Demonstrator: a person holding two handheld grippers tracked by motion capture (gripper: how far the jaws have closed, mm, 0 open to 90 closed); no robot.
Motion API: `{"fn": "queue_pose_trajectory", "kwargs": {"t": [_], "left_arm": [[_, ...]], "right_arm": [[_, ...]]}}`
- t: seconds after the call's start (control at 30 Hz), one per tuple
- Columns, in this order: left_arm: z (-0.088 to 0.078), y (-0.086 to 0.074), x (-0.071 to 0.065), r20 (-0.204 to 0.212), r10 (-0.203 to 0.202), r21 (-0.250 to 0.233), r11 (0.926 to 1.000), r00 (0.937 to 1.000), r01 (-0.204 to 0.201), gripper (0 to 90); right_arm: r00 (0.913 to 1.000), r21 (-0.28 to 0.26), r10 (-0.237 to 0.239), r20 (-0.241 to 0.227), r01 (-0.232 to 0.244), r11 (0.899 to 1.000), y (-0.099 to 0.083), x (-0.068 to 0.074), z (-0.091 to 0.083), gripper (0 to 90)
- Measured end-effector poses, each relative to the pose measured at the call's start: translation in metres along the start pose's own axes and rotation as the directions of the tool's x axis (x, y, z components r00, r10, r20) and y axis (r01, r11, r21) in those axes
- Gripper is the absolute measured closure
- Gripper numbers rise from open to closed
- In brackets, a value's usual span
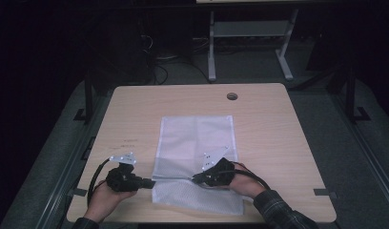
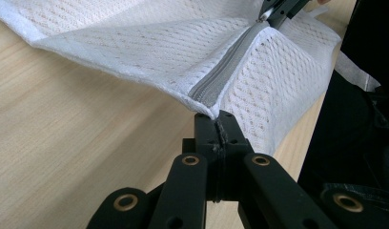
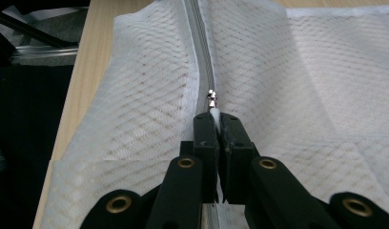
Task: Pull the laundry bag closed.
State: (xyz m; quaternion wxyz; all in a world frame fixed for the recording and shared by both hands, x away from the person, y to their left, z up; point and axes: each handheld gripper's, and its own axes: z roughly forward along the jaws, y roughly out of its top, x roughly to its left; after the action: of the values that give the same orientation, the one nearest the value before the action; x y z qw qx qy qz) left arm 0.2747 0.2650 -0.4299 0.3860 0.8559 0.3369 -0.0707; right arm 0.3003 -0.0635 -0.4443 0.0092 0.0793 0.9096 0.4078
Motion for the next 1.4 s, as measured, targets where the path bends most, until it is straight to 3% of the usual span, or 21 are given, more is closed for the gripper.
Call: {"fn": "queue_pose_trajectory", "kwargs": {"t": [1.4], "left_arm": [[-0.002, 0.000, 0.000, -0.007, -0.007, -0.002, 1.0000, 0.9999, 0.007, 89.6]], "right_arm": [[0.9989, 0.010, 0.031, 0.036, -0.031, 0.999, -0.020, -0.001, -0.025, 86.5]]}}
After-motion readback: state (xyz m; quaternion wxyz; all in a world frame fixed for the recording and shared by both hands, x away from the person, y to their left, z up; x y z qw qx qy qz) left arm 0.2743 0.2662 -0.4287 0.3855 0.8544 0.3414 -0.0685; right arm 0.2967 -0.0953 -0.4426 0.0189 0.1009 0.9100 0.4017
